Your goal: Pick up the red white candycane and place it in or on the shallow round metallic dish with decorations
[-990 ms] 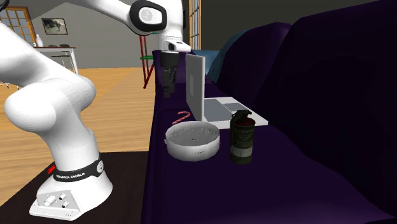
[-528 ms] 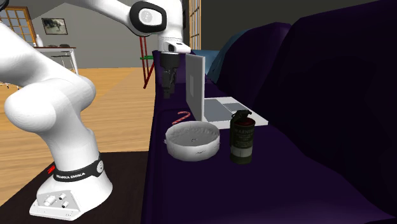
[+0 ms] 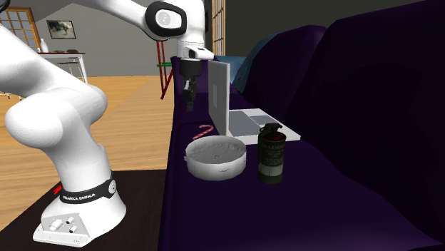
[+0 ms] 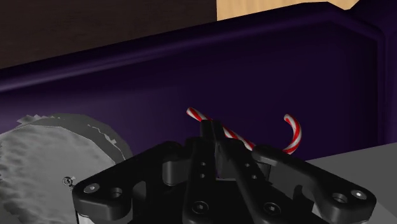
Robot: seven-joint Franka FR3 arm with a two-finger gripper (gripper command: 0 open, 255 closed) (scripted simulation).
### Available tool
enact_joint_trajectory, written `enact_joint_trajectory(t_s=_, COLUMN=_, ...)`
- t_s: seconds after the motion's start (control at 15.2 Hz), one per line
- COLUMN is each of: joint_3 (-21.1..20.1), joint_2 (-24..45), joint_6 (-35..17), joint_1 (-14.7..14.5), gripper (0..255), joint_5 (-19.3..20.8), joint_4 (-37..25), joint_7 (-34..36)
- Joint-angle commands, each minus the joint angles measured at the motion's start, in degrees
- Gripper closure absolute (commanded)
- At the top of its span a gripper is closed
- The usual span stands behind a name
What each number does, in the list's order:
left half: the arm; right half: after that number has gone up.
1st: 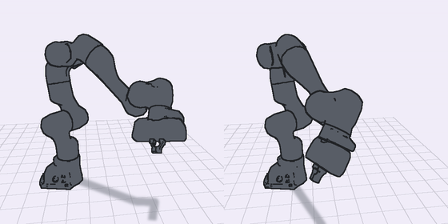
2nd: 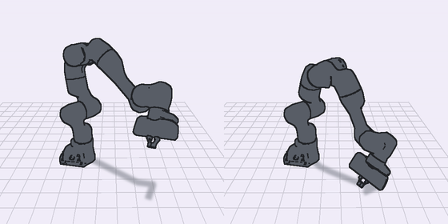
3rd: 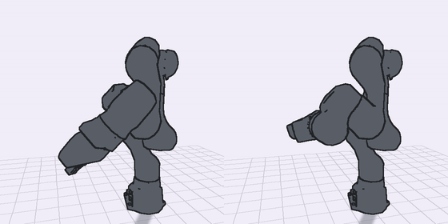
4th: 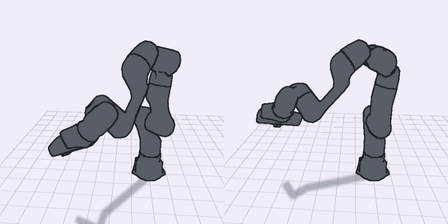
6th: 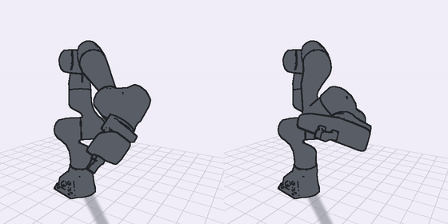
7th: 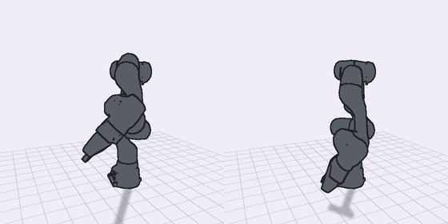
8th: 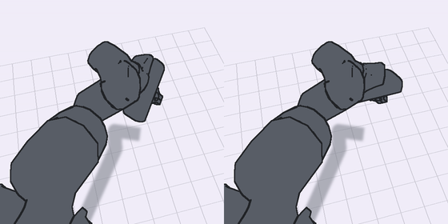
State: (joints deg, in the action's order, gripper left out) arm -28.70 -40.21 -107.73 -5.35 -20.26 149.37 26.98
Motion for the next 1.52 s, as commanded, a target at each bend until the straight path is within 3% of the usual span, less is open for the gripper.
enact_joint_trajectory(t_s=0.0, joint_3=0.0, joint_2=0.0, joint_6=0.0, joint_1=0.0, gripper=255, joint_5=0.0, joint_4=0.0, joint_7=0.0)
enact_joint_trajectory(t_s=0.07, joint_3=0.0, joint_2=0.0, joint_6=0.0, joint_1=0.0, gripper=255, joint_5=0.0, joint_4=0.0, joint_7=0.0)
enact_joint_trajectory(t_s=0.13, joint_3=0.0, joint_2=0.0, joint_6=0.0, joint_1=0.0, gripper=0, joint_5=0.0, joint_4=0.0, joint_7=0.0)
enact_joint_trajectory(t_s=0.53, joint_3=-7.9, joint_2=12.9, joint_6=-12.4, joint_1=0.3, gripper=0, joint_5=1.9, joint_4=-3.7, joint_7=-1.6)
enact_joint_trajectory(t_s=0.86, joint_3=-15.1, joint_2=24.7, joint_6=-21.5, joint_1=2.2, gripper=0, joint_5=8.2, joint_4=-8.1, joint_7=0.0)
enact_joint_trajectory(t_s=1.45, joint_3=-17.4, joint_2=29.9, joint_6=-28.5, joint_1=3.8, gripper=0, joint_5=11.6, joint_4=-5.6, joint_7=2.7)
